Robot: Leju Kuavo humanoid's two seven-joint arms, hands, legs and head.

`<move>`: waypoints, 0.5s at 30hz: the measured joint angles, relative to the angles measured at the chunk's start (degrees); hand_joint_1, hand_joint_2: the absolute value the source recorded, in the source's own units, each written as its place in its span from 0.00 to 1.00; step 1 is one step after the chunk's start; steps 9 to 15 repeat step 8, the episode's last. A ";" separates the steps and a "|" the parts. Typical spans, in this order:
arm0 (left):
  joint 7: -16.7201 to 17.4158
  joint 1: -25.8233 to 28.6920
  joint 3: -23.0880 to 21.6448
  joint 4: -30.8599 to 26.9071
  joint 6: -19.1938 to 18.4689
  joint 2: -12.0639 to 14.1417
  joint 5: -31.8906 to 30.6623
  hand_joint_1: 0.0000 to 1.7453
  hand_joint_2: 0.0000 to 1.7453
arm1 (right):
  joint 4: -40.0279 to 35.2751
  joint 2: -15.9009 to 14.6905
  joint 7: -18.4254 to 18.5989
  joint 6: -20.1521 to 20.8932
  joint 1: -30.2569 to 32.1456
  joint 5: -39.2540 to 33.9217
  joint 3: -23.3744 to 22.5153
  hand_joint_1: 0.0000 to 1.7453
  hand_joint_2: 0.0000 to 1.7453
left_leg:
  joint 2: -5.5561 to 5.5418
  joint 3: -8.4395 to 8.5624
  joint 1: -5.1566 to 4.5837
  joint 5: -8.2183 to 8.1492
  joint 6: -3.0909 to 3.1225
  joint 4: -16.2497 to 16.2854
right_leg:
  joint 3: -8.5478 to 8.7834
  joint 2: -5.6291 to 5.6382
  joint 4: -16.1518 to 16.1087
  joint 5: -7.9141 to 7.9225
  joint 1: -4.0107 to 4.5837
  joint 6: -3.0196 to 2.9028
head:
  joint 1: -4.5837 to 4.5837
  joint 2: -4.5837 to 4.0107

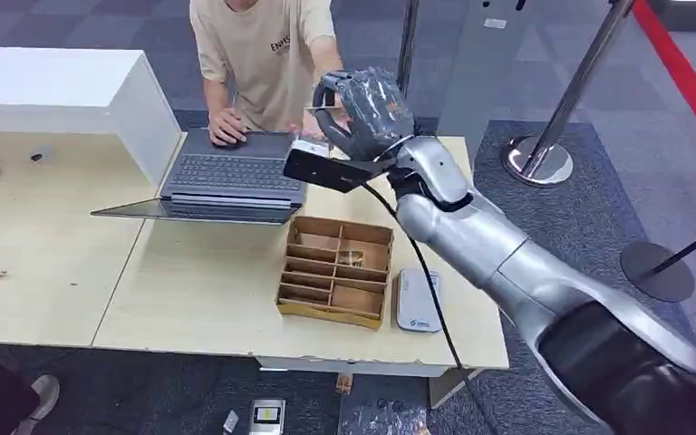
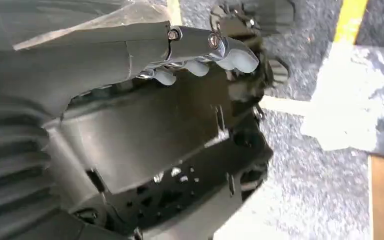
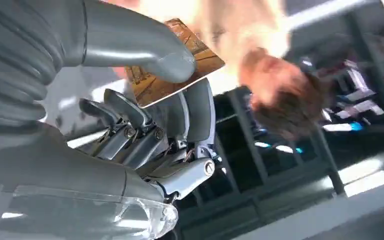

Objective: Pass the card to the sensor for recognition and then transmit it.

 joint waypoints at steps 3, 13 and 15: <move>-0.62 -0.21 -0.13 0.00 -1.52 -0.22 0.66 0.00 1.00 | 4.54 1.58 3.09 5.52 -1.64 6.49 2.78 0.55 1.00 | 0.00 0.03 0.00 0.00 0.00 0.00 | 0.00 0.01 0.00 0.00 0.00 0.00 | 0.00 0.00; -1.19 0.00 -0.13 0.00 -3.68 -0.42 2.04 0.00 1.00 | 10.04 2.87 4.90 11.11 -1.92 5.58 5.64 0.00 0.00 | 0.00 0.00 0.00 0.01 -0.01 0.00 | -0.01 0.00 0.00 0.00 0.00 0.00 | 0.00 0.00; -1.19 0.00 -0.13 0.00 -3.68 -0.42 2.04 0.00 1.00 | 10.04 2.87 4.90 11.11 -1.92 5.58 5.64 0.00 0.00 | 0.00 0.00 0.00 0.01 -0.01 0.00 | -0.01 0.00 0.00 0.00 0.00 0.00 | 0.00 0.00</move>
